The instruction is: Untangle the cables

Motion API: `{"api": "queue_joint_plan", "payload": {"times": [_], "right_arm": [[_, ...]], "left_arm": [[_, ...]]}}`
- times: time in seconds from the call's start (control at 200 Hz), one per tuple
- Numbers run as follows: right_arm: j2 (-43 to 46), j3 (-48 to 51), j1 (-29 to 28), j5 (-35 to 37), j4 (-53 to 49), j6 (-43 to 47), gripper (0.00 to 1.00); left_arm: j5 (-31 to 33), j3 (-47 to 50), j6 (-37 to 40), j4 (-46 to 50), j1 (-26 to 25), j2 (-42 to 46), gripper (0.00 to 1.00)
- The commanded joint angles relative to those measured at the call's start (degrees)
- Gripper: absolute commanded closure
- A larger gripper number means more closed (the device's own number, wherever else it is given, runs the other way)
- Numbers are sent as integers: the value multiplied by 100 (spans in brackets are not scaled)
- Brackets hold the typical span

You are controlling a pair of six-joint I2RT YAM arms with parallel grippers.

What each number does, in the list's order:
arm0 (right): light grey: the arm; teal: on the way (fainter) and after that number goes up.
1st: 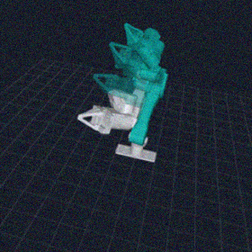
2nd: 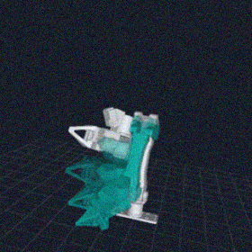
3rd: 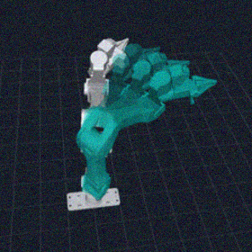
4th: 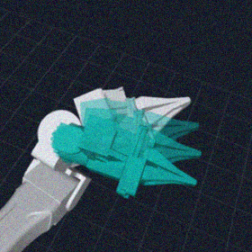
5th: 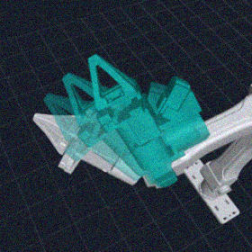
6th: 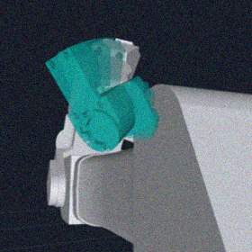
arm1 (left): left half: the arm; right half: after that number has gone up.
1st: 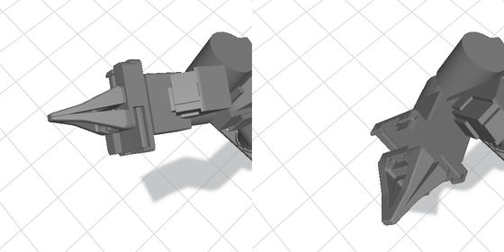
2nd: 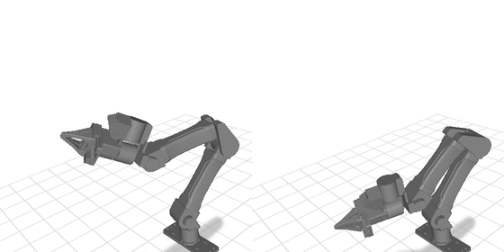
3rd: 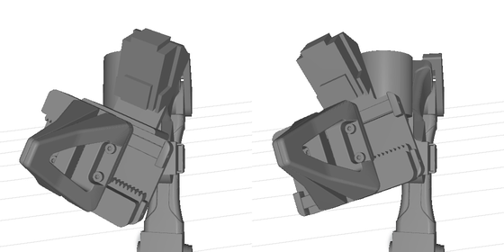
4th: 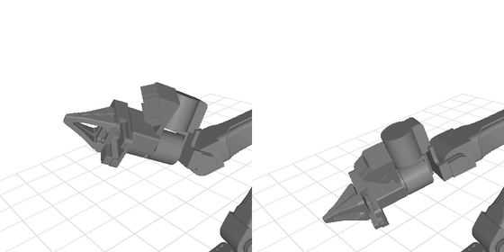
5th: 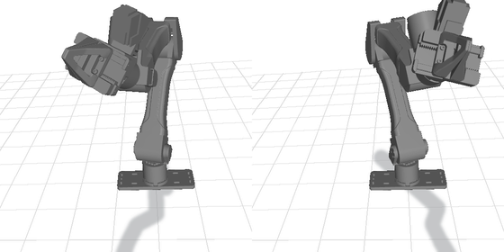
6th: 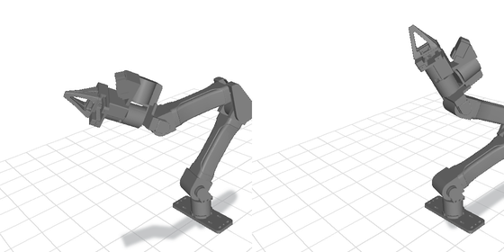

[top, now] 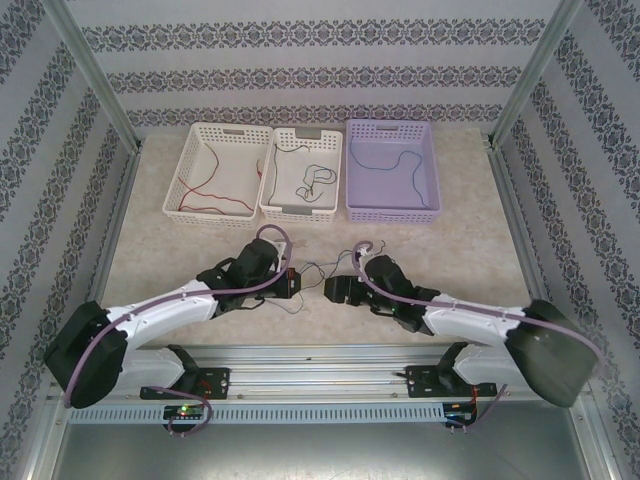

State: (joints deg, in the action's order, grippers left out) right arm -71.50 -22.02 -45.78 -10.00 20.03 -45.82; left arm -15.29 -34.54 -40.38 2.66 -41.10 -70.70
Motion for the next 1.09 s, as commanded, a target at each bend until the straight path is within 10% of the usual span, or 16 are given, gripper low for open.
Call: {"api": "queue_joint_plan", "payload": {"times": [0.0, 0.19, 0.41, 1.089], "right_arm": [[-523, -177, -118, -183, 1224, -424, 34], [-1226, -448, -264, -74, 1704, -443, 44], [-948, -390, -274, 424, 1196, -375, 100], [717, -74, -282, 1140, -422, 279, 100]], "left_arm": [[-96, 121, -314, -417, -97, 212, 100], [-99, 145, -403, -496, -152, 258, 100], [8, 229, -386, -334, -159, 536, 100], [-77, 626, -640, -882, -161, 580, 58]]}}
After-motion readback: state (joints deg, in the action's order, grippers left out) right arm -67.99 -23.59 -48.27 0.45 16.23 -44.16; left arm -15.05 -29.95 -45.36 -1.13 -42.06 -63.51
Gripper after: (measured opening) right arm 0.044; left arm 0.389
